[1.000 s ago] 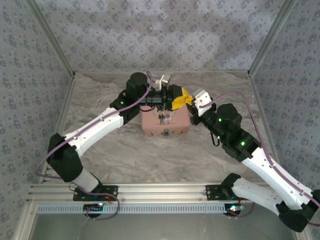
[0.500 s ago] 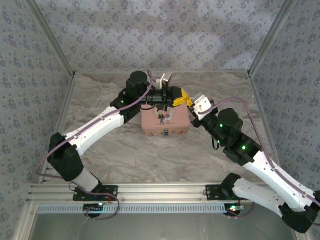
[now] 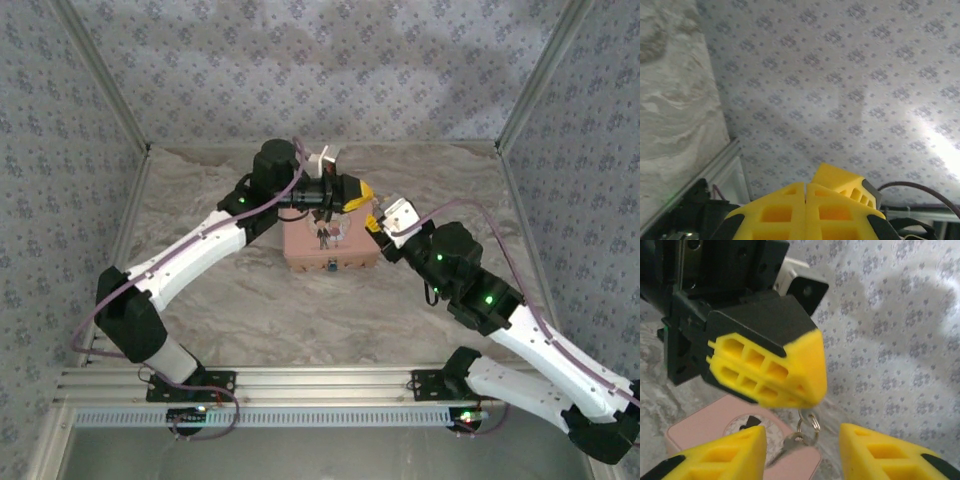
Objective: Unlock a padlock with a key
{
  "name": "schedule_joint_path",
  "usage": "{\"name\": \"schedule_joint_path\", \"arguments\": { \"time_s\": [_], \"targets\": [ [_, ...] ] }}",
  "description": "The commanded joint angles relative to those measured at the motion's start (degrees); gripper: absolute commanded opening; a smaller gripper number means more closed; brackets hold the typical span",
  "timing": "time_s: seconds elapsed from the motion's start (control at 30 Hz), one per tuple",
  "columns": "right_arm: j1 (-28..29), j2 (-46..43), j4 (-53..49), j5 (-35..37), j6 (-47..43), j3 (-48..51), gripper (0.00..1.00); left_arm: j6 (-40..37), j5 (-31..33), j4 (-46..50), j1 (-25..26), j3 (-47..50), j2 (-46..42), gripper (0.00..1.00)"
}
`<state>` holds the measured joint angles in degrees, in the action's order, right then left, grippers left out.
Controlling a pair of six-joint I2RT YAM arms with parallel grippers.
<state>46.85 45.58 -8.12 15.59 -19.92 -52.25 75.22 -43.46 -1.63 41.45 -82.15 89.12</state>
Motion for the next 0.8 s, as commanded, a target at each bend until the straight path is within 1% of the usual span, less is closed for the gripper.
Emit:
{"name": "schedule_joint_path", "arguments": {
  "time_s": [0.0,0.07,0.1,0.17,0.23,0.33,0.4,0.43,0.5,0.57,0.6,0.67,0.77],
  "targets": [
    [-0.59,-2.29,-5.58,-0.96,7.40,-0.35,0.49,-16.98,5.31,14.49,-0.68,-5.22,-3.28,0.00],
    [-1.19,-3.21,-7.57,-2.10,11.69,-0.32,0.50,-23.15,7.93,19.89,-0.74,-6.38,-3.75,0.00],
    [-1.43,-3.71,-8.28,-2.72,13.77,-0.33,0.50,-24.56,8.55,20.54,-0.69,-6.23,-3.98,0.00],
    [-2.37,-4.72,-9.72,-3.53,19.21,-0.21,0.58,-27.22,8.70,19.91,-0.70,-5.10,-4.51,0.00],
    [-3.74,-5.10,-11.09,-4.79,25.34,-0.59,0.64,-29.38,8.99,18.38,-0.59,-3.47,-5.16,0.00],
    [-6.60,-4.81,-11.63,-12.44,32.79,-1.33,0.64,-34.46,11.15,17.64,-0.15,-1.83,-6.62,0.00],
    [-9.33,-4.35,-10.62,-18.36,38.02,-1.59,0.62,-37.62,12.92,17.97,0.44,-1.31,-7.47,0.00],
    [-11.50,-3.88,-9.56,-22.97,41.36,-1.76,0.62,-39.08,13.30,17.98,0.79,-1.01,-7.80,0.00],
    [-16.77,-2.62,-5.96,-31.97,48.51,-1.51,0.60,-41.96,14.95,18.51,1.64,-0.91,-8.47,0.00],
    [-22.98,-0.63,1.72,-42.13,56.94,0.10,0.59,-43.96,16.98,18.21,2.67,-0.12,-9.50,0.00],
    [-25.00,0.39,6.69,-46.11,61.30,1.25,0.59,-44.14,17.67,17.26,2.92,0.70,-10.04,0.00],
    [-26.78,2.18,14.11,-50.29,67.25,3.04,0.59,-43.29,17.68,14.19,3.11,2.57,-10.97,0.00],
    [-27.28,3.97,23.52,-52.21,73.03,5.39,0.58,-41.48,16.96,9.93,3.24,5.10,-11.81,0.00]
  ]
}}
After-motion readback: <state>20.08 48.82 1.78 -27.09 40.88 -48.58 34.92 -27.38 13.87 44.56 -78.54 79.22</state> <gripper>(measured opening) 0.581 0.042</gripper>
